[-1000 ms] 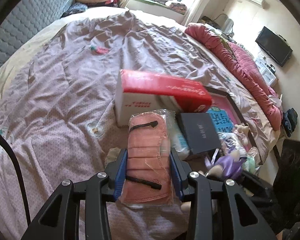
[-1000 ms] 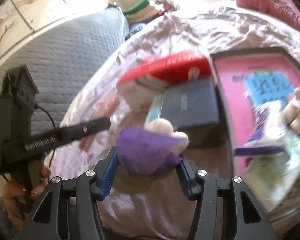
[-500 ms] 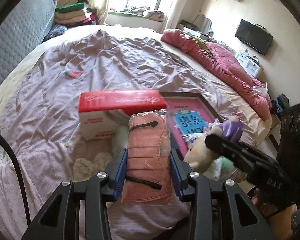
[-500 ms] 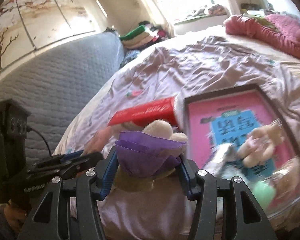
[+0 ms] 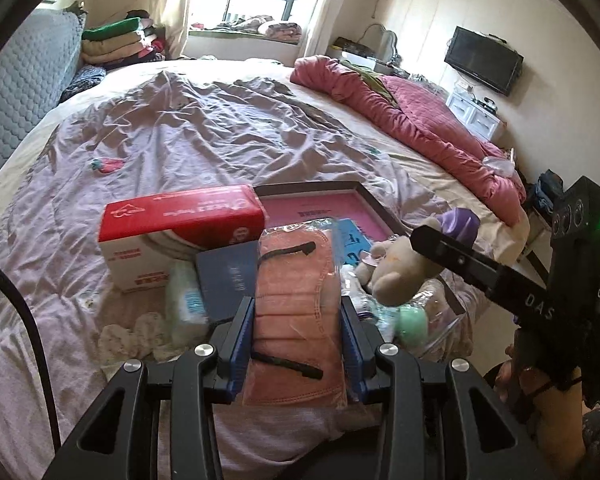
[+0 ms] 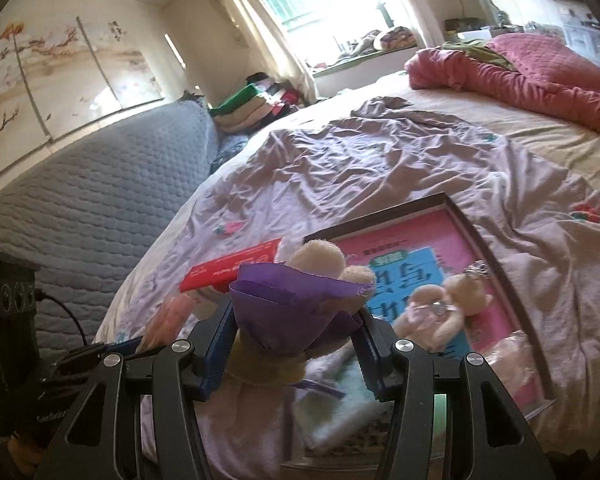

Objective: Organize soft objects
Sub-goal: 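Carry the mask pack and the plush over the tray with both grippers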

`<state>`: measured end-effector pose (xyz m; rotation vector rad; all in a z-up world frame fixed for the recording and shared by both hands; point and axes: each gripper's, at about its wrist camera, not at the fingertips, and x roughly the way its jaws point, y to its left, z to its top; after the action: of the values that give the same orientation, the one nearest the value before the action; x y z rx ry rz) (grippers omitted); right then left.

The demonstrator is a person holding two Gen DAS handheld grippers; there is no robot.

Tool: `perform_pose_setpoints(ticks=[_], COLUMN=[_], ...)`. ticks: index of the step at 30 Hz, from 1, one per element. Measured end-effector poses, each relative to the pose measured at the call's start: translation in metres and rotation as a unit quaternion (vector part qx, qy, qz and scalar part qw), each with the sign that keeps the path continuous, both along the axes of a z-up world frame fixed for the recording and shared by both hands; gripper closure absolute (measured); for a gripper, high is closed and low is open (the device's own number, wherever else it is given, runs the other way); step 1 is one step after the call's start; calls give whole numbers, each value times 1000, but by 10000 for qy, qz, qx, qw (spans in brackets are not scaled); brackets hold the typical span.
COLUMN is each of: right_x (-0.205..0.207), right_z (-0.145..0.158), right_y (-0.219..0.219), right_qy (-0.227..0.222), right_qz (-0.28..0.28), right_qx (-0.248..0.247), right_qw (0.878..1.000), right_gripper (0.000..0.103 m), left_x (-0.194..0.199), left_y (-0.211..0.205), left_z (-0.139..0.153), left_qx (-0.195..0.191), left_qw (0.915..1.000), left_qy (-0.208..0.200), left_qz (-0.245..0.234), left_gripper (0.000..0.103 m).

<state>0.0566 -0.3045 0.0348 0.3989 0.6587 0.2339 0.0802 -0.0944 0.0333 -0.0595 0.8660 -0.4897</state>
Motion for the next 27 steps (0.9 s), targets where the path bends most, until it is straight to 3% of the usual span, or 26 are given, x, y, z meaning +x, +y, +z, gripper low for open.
perform_pose_setpoints(ticks=[12,27], right_x=[-8,-6], right_z=[0,-25], right_y=[-45,-76], right_qy=[-88,144], right_qz=[-409,-617], right_qx=[96,212], right_qw=[9991,9978], right_gripper=[47,47], left_x=[1,15], left_y=[-35,-89], left_z=[-6,-21], left_qx=[80,251], left_qw=[9998,9982], left_qy=[97,268], left_qz=[-169,-484], left_gripper=[63,63])
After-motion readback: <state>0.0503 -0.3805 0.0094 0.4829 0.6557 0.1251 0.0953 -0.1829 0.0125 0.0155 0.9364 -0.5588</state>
